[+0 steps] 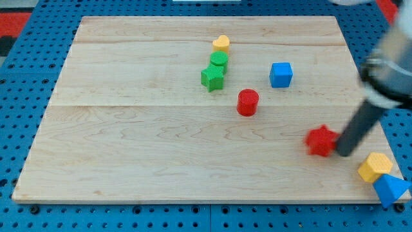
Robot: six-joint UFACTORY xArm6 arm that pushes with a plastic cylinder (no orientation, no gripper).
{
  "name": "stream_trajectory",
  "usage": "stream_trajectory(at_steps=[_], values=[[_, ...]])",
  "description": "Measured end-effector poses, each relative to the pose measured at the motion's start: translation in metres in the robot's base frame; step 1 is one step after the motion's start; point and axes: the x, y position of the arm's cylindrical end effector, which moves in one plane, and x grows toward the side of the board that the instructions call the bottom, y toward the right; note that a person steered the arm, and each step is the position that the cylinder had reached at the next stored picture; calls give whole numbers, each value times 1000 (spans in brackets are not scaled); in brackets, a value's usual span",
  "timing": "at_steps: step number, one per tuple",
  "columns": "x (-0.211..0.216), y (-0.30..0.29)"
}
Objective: Separate blue triangle from the yellow hexagon
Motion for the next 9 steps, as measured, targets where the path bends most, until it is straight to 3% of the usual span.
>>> stream_trajectory(at_steps=[2, 3, 4, 5, 6, 7, 8, 9], values=[[-73, -134], [-81, -71], [-103, 55], [-83, 160], [-81, 163], [11, 163], [76, 160], [80, 145]])
